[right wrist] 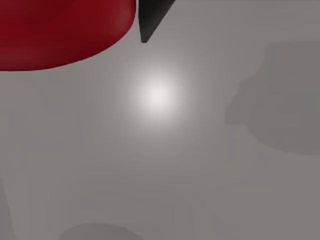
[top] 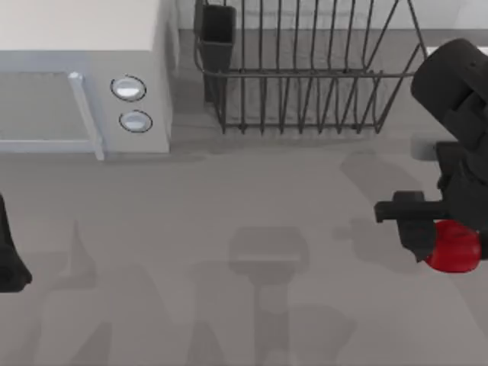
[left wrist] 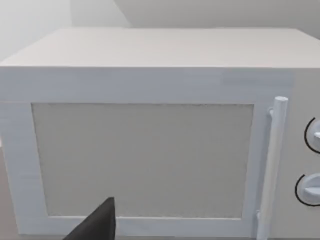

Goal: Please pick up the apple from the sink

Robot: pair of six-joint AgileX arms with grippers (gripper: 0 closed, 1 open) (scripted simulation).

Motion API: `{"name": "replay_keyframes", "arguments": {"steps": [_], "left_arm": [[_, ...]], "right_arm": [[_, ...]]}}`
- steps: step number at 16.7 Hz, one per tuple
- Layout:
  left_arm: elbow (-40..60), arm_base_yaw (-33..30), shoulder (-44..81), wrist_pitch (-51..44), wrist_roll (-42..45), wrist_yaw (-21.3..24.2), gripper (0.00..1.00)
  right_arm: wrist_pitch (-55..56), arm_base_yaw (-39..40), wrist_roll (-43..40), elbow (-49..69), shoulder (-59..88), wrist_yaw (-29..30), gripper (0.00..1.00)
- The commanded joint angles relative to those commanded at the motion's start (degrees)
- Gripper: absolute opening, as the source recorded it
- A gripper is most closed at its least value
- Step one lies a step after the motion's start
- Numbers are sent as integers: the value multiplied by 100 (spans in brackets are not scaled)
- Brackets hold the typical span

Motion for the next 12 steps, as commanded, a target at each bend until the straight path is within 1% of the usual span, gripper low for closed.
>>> {"name": "replay_keyframes", "arguments": {"steps": [3,5,7,11,12], "left_arm": [[0,0,0,0,0,0,100],[0,0,0,0,0,0,100],[0,0,0,0,0,0,100],[0,0,0,0,0,0,100],[0,0,0,0,0,0,100]], "right_arm": [[954,18,12,-692,157,3,0],[1404,30,21,-1084,250,4,0],[1611,36,25,-1286,300,5,0],[1623,36,25,-1298,303,5,0],[1623,36,25,-1298,303,5,8]]}}
